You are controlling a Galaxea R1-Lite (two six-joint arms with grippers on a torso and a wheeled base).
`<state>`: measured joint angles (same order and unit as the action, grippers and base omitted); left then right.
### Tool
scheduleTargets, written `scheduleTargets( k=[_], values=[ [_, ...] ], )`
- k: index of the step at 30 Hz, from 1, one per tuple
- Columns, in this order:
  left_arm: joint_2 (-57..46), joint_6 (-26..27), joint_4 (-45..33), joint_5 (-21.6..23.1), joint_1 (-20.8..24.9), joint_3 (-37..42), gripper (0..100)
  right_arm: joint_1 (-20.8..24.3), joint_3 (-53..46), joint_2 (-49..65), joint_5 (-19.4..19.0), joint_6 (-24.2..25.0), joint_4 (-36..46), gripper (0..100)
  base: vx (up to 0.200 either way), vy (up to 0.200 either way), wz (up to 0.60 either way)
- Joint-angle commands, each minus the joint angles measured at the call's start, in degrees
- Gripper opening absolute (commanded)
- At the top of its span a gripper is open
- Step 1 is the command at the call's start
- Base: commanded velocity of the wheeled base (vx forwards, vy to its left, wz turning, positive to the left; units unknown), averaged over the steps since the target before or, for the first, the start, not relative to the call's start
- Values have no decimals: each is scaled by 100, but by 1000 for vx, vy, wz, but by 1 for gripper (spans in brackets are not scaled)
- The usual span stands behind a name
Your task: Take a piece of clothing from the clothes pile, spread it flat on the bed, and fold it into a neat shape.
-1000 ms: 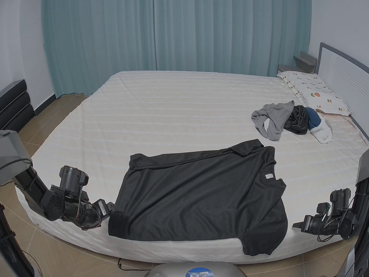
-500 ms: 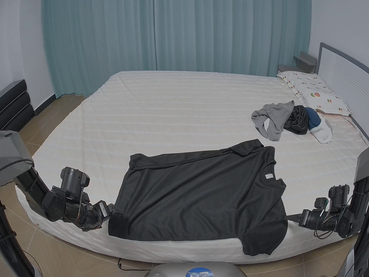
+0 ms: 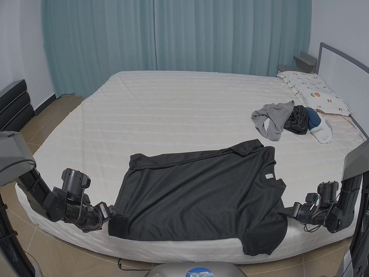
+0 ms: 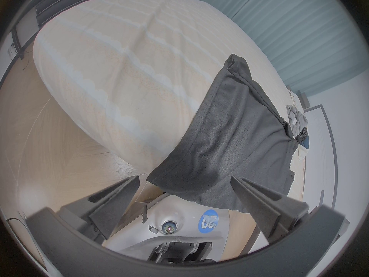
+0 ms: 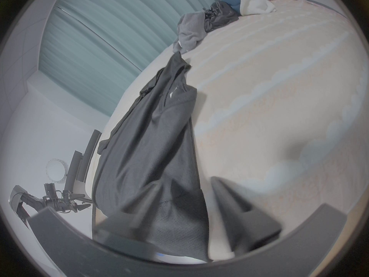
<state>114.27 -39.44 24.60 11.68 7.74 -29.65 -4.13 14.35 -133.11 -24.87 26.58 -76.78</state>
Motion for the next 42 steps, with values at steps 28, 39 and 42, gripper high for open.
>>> scheduleTargets(
  k=[28,39,42],
  values=[
    [7,-3,1,-8,-9,-6,100,-378,-1373,242,-62,-1445,-30,0,0,0,0],
    [-63,-293,1,-34,-27,-120,100,-536,-1312,637,-115,-1190,-505,100,0,0,0],
    [-90,-433,1,-25,-45,-191,100,-562,-1145,699,-106,-768,-716,100,0,0,0]
  ],
)
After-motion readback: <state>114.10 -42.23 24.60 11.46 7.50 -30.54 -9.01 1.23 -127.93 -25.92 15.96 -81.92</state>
